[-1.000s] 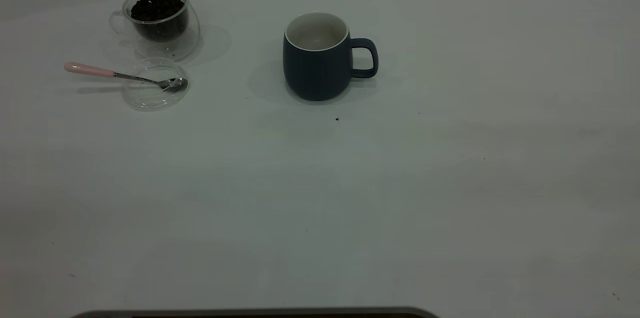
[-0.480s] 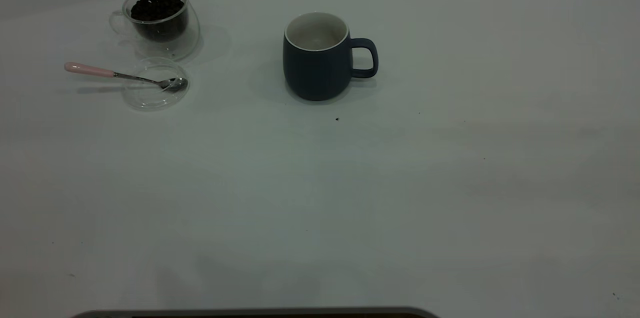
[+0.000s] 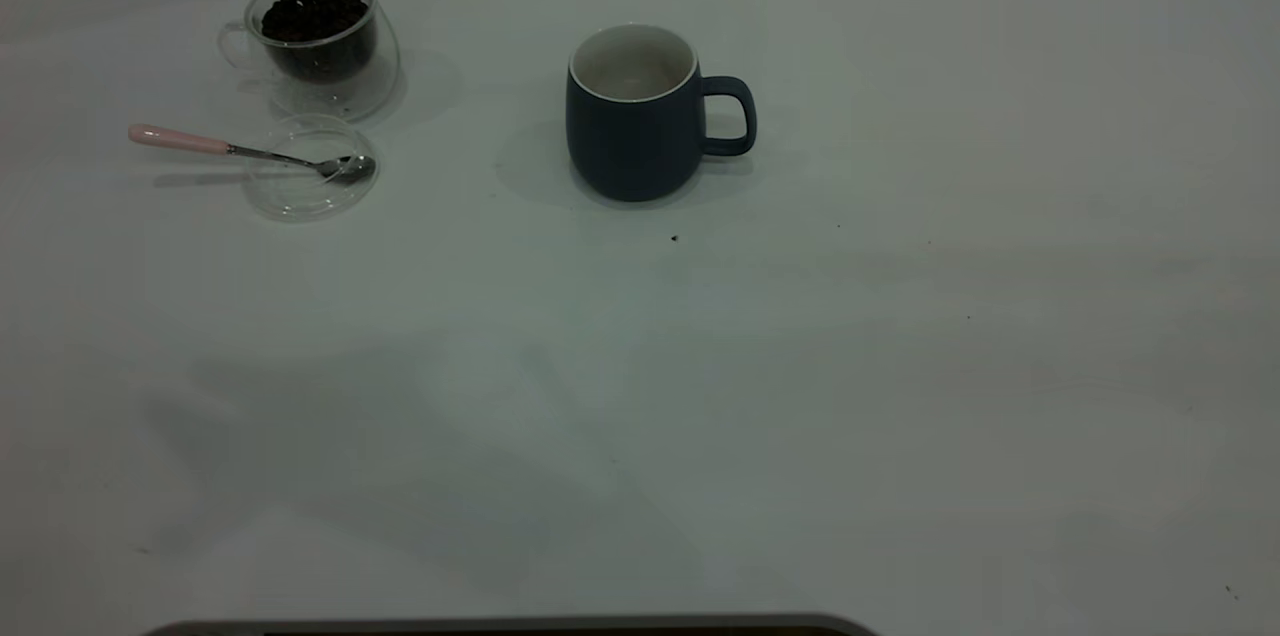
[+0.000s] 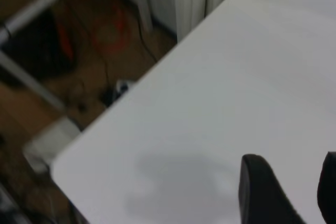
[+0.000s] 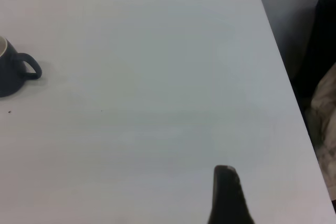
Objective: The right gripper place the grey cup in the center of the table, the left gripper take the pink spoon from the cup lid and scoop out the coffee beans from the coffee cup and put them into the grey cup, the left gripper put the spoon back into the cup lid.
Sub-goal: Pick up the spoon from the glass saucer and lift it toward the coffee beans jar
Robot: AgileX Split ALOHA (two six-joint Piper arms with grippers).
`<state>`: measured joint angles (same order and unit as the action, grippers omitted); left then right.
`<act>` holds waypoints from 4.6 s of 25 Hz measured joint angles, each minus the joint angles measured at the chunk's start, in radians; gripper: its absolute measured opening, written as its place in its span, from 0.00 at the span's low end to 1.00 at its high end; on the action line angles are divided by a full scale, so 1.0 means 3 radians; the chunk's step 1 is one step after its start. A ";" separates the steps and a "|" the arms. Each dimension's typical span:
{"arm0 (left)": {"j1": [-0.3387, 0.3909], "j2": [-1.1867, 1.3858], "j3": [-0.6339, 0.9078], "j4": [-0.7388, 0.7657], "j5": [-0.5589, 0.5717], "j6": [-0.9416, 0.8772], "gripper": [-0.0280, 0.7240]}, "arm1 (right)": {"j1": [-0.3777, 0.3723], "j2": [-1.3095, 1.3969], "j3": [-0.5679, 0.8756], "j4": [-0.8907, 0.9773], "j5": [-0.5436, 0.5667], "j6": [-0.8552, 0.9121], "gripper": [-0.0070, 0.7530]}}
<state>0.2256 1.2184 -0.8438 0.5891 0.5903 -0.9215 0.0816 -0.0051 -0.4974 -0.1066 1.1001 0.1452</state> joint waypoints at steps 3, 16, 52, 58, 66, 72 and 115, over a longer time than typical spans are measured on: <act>0.0321 0.0508 -0.0207 -0.0527 -0.0167 0.0405 0.42 | 0.0000 0.0000 0.0000 0.0000 0.0000 0.0000 0.71; 0.0904 0.3019 -0.1871 -0.3928 0.0580 0.4472 0.40 | 0.0000 0.0000 0.0000 0.0000 0.0000 0.0000 0.71; 0.0590 0.4274 -0.2445 -0.5197 0.0713 0.6441 0.79 | 0.0000 0.0000 0.0000 0.0000 0.0000 -0.0001 0.71; 0.0541 0.4292 -0.2468 -0.5330 0.0682 0.6607 0.79 | 0.0000 0.0000 0.0000 0.0000 0.0000 -0.0001 0.71; 0.0507 0.4389 -0.2475 -0.5357 0.0699 0.6638 0.78 | 0.0000 0.0000 0.0000 0.0000 0.0000 -0.0001 0.71; 0.0507 0.4461 -0.2475 -0.5414 0.0740 0.6638 0.78 | 0.0000 0.0000 0.0000 0.0000 0.0000 -0.0001 0.71; 0.0469 0.4525 -0.2482 -0.5752 0.0879 0.7076 0.32 | 0.0000 0.0000 0.0000 0.0000 0.0035 -0.0001 0.71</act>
<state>0.3662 2.5758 -1.5886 -1.1365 0.8540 1.2012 0.0816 -0.0051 -0.4974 -0.1066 1.1108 0.1449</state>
